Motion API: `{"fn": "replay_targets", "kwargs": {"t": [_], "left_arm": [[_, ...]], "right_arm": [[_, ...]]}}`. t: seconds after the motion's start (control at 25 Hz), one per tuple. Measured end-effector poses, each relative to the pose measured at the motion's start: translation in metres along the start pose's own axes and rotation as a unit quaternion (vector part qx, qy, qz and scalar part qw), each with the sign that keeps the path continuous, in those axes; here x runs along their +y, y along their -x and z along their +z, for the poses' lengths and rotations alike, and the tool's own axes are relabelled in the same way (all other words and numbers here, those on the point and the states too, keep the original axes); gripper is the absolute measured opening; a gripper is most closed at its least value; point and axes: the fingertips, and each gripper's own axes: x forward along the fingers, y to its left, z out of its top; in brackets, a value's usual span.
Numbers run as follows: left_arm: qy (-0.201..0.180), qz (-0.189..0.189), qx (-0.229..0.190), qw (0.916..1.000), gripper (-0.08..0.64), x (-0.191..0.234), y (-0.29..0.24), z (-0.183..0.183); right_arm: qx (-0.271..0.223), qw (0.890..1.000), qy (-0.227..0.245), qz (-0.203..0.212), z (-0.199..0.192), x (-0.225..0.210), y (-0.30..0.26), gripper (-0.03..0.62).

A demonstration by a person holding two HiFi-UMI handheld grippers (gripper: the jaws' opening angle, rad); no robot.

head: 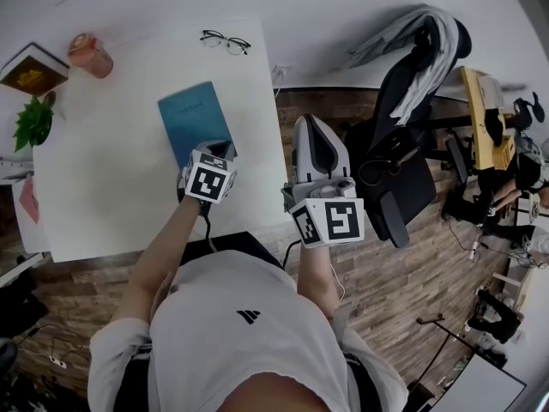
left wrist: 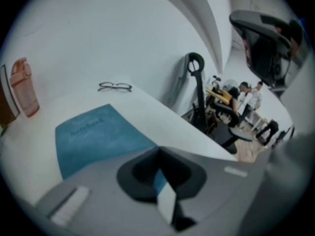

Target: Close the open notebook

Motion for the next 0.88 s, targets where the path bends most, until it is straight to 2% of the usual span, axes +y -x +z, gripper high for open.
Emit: {"fn": "replay_targets", "kwargs": {"t": [0.44,0.88], "left_arm": [[-0.016,-0.020,-0.062,0.9978,0.008,-0.010,0.044,0.008],[-0.017,-0.011,-0.168,0.9855,0.008,0.014,0.128,0.032]], "right_arm": [[-0.006,1.000,0.006,0.000,0.006,0.029,0.008,-0.003],[-0.013,1.000,0.016,-0.008,0.017,0.073,0.019,-0.003]]}}
